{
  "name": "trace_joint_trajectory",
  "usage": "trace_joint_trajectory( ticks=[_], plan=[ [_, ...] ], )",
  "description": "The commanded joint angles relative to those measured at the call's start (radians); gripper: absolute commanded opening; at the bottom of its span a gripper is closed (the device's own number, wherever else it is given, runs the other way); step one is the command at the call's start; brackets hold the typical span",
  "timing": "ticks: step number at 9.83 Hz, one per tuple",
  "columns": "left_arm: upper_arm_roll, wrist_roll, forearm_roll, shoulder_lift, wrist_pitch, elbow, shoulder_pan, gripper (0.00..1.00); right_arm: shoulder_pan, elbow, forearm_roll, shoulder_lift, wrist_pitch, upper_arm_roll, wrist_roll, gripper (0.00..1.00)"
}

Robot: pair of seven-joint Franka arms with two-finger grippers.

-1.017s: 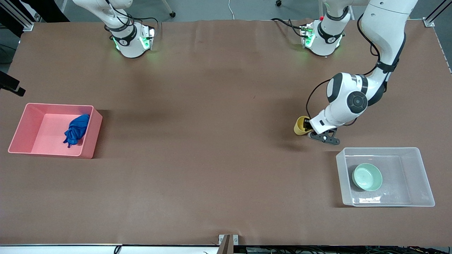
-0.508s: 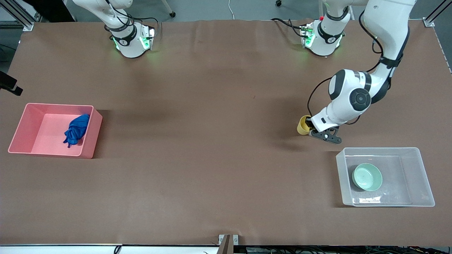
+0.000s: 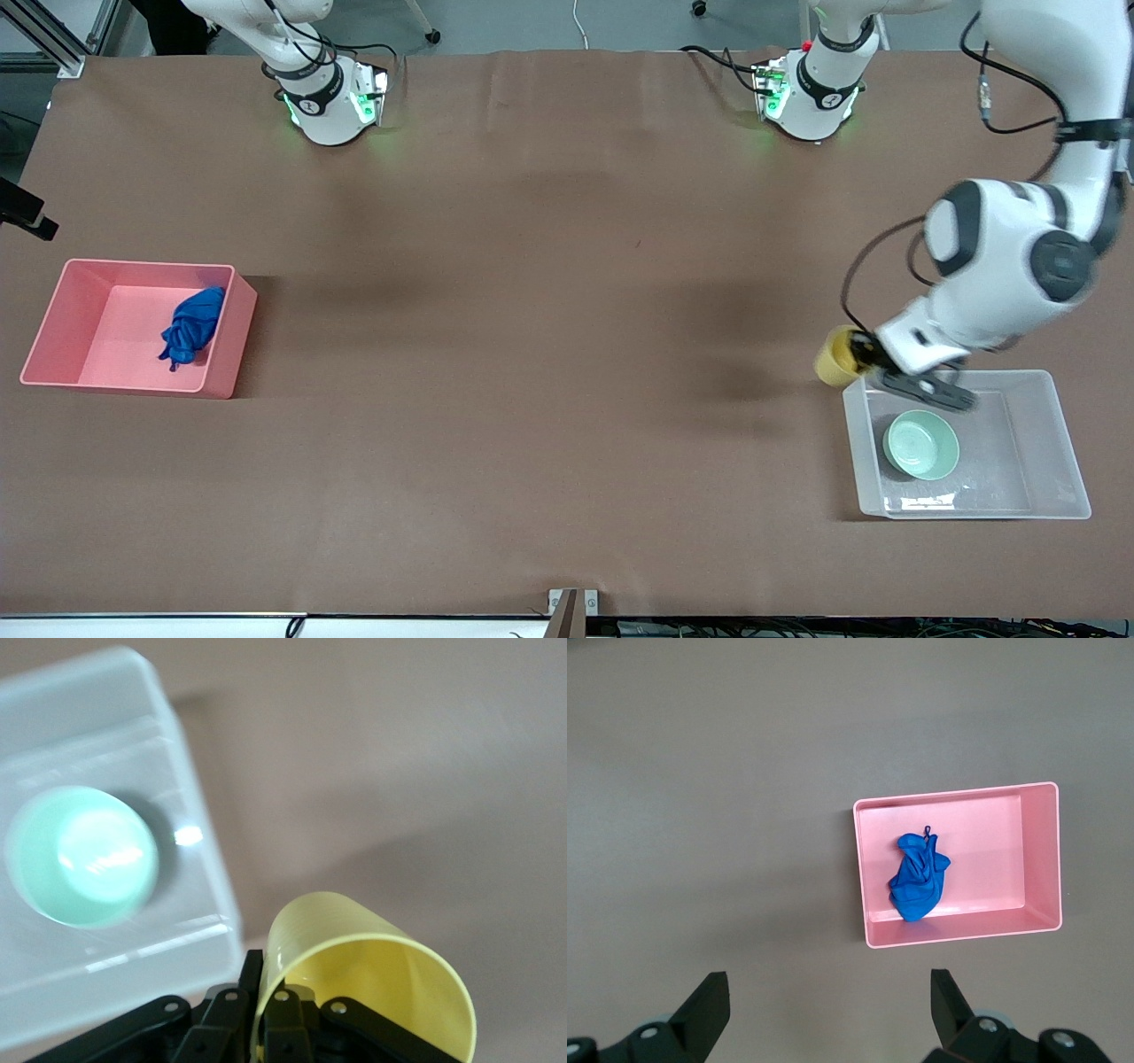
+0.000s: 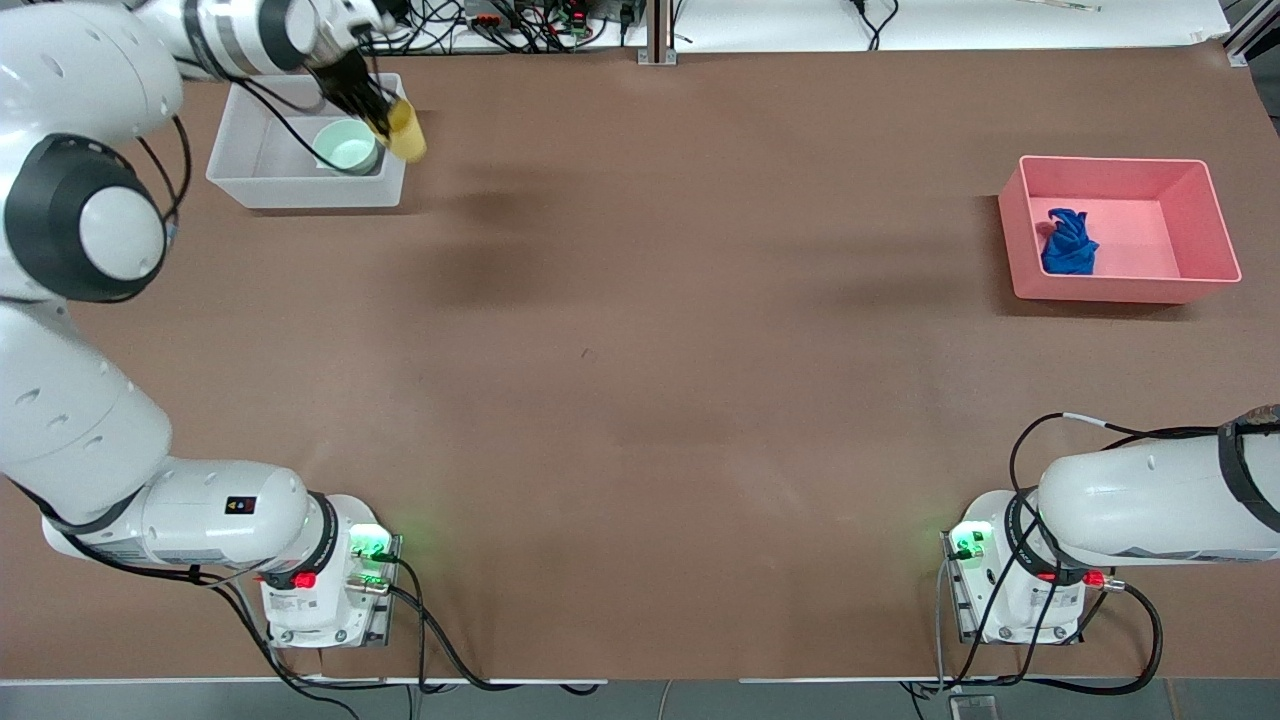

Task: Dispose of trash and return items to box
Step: 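Carry the yellow cup with the left gripper into the green bowl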

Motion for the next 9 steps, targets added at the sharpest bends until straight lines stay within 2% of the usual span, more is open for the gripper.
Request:
trace_joint_trajectory(
  ticks=[1,3,4,7,8,9],
  plan=[
    [0.069,0.013,0.004,0.199,-0.029,0.238,-0.002,0.00,-0.005,0.003,-0.012,-0.006,-0.008,0.005,-0.008,1.00],
    [0.143,0.021,-0.001,0.327,-0.029,0.351,-0.001,0.00,-0.003,0.003,-0.010,-0.006,-0.009,0.005,-0.006,1.00],
    [0.167,0.040,-0.027,0.372,-0.017,0.371,0.002,0.00,-0.002,0.003,-0.010,-0.006,-0.008,0.005,-0.005,1.00],
    [0.186,0.073,-0.065,0.422,-0.015,0.360,0.024,0.03,-0.002,0.003,-0.007,-0.006,-0.008,0.005,-0.006,1.00],
    [0.186,0.073,-0.065,0.431,-0.010,0.360,0.026,0.13,-0.003,0.003,-0.006,-0.006,-0.008,0.005,-0.008,1.00],
    [0.186,0.071,-0.064,0.426,-0.009,0.360,0.026,0.63,-0.003,0.003,-0.006,-0.006,-0.009,0.005,-0.008,1.00]
  ],
)
